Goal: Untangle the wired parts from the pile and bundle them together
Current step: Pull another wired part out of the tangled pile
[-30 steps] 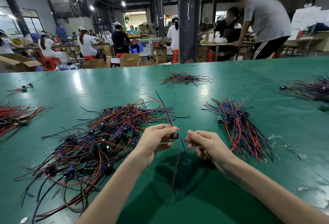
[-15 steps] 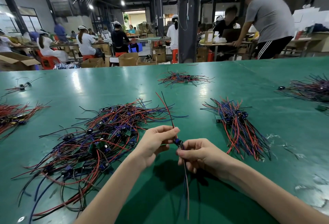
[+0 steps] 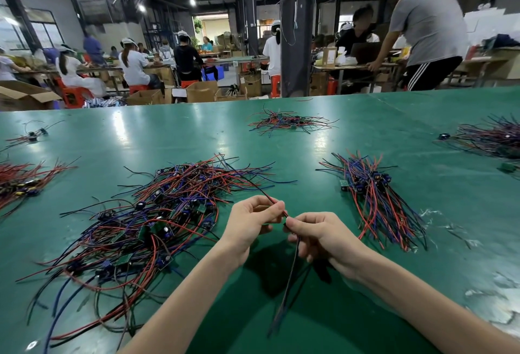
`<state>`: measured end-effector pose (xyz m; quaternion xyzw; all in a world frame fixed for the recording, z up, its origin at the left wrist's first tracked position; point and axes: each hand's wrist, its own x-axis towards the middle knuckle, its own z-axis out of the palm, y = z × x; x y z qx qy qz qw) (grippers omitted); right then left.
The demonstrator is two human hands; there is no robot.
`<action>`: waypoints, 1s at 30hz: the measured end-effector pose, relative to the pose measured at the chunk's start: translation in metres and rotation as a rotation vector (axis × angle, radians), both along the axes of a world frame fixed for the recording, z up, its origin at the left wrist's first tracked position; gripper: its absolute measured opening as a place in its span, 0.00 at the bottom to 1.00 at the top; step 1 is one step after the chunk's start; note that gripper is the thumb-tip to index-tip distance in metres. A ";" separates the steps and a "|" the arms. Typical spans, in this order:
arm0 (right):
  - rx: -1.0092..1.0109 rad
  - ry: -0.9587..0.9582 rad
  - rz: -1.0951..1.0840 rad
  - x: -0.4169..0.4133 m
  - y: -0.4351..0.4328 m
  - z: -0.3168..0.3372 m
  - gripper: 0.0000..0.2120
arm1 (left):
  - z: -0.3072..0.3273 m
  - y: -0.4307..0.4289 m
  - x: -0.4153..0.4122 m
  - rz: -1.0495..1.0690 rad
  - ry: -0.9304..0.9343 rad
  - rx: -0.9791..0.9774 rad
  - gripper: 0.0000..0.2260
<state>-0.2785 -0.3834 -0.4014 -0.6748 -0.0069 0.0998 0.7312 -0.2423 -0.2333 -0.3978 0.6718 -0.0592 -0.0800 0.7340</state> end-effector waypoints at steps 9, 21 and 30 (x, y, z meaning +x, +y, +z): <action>-0.085 0.001 0.006 -0.003 -0.002 0.005 0.15 | -0.004 -0.002 0.002 -0.013 -0.044 0.014 0.04; -0.161 -0.034 -0.005 -0.001 -0.003 0.003 0.10 | -0.006 -0.007 -0.001 0.001 -0.063 -0.040 0.06; -0.099 -0.065 -0.001 0.001 -0.004 -0.001 0.12 | -0.010 -0.010 -0.001 0.009 -0.070 -0.040 0.08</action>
